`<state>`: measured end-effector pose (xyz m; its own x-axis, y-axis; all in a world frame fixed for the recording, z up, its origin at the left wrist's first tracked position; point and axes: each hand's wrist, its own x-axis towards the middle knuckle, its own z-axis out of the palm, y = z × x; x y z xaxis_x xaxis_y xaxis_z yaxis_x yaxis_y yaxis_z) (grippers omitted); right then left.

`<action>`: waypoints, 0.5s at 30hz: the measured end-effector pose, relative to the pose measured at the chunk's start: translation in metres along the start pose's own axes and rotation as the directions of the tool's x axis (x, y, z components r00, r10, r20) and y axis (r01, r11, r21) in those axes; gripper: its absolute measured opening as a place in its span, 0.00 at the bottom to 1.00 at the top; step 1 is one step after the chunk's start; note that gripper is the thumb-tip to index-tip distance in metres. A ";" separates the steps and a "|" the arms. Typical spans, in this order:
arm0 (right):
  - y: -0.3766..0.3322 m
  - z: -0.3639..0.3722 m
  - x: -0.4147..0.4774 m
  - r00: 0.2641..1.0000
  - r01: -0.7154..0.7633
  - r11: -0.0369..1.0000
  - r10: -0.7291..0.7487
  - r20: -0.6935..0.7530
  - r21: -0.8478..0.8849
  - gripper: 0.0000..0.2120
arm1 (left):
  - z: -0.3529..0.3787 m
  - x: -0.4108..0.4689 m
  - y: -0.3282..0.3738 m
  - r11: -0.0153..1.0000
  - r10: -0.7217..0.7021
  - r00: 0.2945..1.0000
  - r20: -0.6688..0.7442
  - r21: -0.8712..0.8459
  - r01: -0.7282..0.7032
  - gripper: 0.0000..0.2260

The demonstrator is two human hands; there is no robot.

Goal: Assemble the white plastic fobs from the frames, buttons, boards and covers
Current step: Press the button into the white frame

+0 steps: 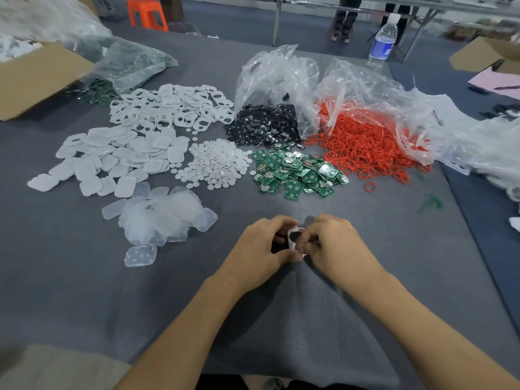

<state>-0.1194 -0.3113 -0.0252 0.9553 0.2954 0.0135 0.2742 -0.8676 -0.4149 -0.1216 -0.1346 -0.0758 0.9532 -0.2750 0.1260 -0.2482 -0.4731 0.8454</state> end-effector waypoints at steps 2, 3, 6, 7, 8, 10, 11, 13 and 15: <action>0.000 0.000 -0.002 1.000 0.020 1.000 -0.020 0.008 0.005 0.09 | 0.000 0.000 0.000 1.000 0.000 1.000 -0.002 -0.010 0.000 0.24; 0.000 0.001 -0.002 0.999 0.033 0.999 -0.033 0.017 -0.005 0.09 | 0.000 0.000 0.000 1.000 0.001 1.000 -0.004 -0.013 -0.001 0.24; 0.000 0.003 -0.004 0.997 0.067 0.996 -0.064 0.040 -0.063 0.07 | 0.000 0.000 0.000 1.000 0.010 1.000 -0.011 -0.015 -0.010 0.24; 0.000 0.003 -0.005 0.997 0.070 0.994 -0.066 0.048 -0.087 0.07 | 0.000 0.000 0.000 1.000 0.013 1.000 -0.012 -0.017 -0.014 0.24; 0.000 0.003 -0.006 0.996 0.076 0.991 -0.071 0.053 -0.109 0.06 | 0.000 0.000 0.000 1.000 0.017 1.000 -0.011 -0.019 -0.017 0.24; 0.000 0.005 -0.011 0.994 0.105 0.986 -0.100 0.040 -0.132 0.06 | 0.000 -0.001 -0.001 1.000 0.024 1.000 -0.007 -0.016 -0.024 0.24; 0.001 0.007 -0.015 0.993 0.117 0.984 -0.113 0.031 -0.135 0.07 | 0.001 -0.001 -0.001 0.999 0.029 1.000 -0.007 -0.013 -0.029 0.24; 0.001 0.011 -0.023 0.991 0.132 0.981 -0.134 -0.001 -0.140 0.08 | 0.001 -0.001 -0.002 0.999 0.033 0.999 -0.008 -0.008 -0.033 0.24; 0.001 0.016 -0.032 0.985 0.151 0.979 -0.160 -0.057 -0.133 0.08 | 0.002 0.000 -0.004 0.999 0.033 0.999 -0.010 -0.002 -0.033 0.24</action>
<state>-0.1510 -0.3153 -0.0406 0.9038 0.4073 0.1316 0.4280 -0.8582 -0.2835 -0.1212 -0.1341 -0.0797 0.9460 -0.2822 0.1594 -0.2796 -0.4620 0.8416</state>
